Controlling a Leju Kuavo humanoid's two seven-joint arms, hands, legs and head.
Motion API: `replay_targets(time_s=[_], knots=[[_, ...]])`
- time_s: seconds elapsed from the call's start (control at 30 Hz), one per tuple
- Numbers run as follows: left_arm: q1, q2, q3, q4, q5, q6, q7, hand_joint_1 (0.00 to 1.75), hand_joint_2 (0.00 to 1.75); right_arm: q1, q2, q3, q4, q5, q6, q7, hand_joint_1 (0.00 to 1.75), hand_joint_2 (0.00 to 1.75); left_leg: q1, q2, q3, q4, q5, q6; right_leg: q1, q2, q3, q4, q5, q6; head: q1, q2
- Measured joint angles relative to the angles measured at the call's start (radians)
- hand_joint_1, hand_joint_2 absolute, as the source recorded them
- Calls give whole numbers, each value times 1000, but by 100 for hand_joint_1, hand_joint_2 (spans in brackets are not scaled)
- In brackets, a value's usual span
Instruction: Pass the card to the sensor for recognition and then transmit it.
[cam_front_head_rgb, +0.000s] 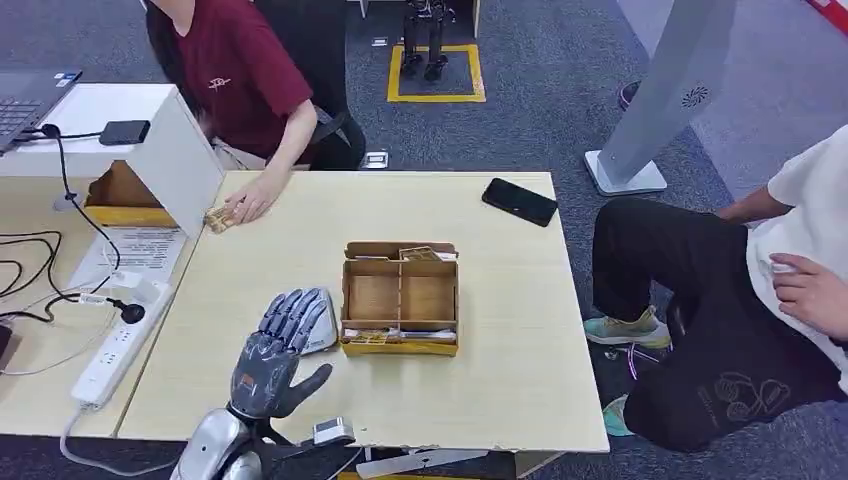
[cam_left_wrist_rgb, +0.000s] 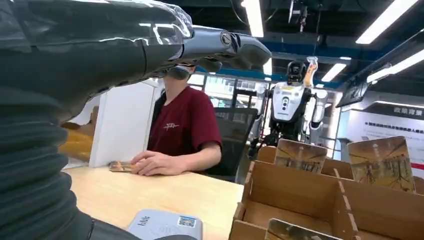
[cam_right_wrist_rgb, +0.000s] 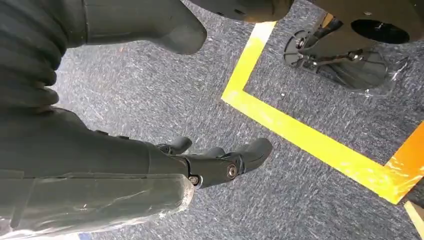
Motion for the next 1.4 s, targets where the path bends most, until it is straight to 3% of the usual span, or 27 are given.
replay_targets(time_s=[0.3, 0.63, 1.4], knots=[[9, -10, -4, 6, -5, 0, 9, 0, 175, 0, 1, 0, 0, 1, 0, 0, 0, 175, 0, 0, 0, 0, 0, 0, 0, 0, 0, 0, 0, 0, 0, 0], [13, -37, -10, 29, -48, 0, 70, 0, 175, 0, 3, 0, 0, 3, 0, 0, 0, 175, 0, 0, 0, 0, 0, 0, 0, 0, 0, 0, 0, 0, 0, 0], [-32, -128, -14, 143, -15, 0, 32, 0, 175, -10, 5, 0, 0, 21, 7, 14, 0, 175, 0, 0, 0, 0, 0, 1, 0, 0, 0, 0, 0, 0, 0, 0]])
